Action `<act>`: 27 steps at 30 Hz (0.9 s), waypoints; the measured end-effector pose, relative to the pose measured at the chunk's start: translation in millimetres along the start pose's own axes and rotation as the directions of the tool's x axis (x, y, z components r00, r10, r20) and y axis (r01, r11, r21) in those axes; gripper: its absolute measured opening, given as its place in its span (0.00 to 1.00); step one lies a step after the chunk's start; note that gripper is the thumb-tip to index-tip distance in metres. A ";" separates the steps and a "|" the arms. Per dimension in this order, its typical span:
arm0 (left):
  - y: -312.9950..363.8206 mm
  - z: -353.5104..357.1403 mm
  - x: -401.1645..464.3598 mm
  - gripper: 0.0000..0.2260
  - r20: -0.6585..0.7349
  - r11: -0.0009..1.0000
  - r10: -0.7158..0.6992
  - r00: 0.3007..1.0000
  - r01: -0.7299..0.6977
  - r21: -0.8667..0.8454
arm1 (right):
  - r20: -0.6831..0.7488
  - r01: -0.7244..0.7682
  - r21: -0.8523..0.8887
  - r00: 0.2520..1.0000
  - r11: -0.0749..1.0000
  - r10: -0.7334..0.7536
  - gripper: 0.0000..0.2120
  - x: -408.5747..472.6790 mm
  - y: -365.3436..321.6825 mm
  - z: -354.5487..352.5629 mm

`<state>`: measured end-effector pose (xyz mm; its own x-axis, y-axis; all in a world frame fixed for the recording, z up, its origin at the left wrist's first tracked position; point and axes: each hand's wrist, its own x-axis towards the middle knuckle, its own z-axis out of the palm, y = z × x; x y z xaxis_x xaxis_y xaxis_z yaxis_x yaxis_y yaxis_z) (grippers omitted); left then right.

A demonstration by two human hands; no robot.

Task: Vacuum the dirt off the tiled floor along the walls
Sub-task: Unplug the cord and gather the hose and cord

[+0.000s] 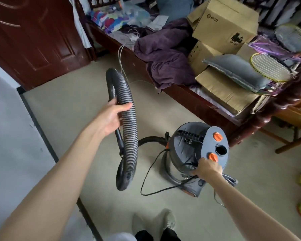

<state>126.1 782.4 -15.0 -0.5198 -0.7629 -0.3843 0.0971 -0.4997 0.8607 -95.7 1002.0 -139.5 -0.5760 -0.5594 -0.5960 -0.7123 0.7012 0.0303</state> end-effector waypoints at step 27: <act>-80.3 89.1 79.1 0.28 0.032 0.795 0.022 0.999 -0.037 0.605 | -0.398 0.150 0.301 0.917 0.942 -0.019 0.15 115.0 81.9 -41.5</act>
<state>1.6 798.7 -84.7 -0.5444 -0.7604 -0.3542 -0.4172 -0.1208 0.9007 -236.9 976.8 -172.3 -0.6742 -0.7026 -0.2275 -0.6369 0.7091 -0.3025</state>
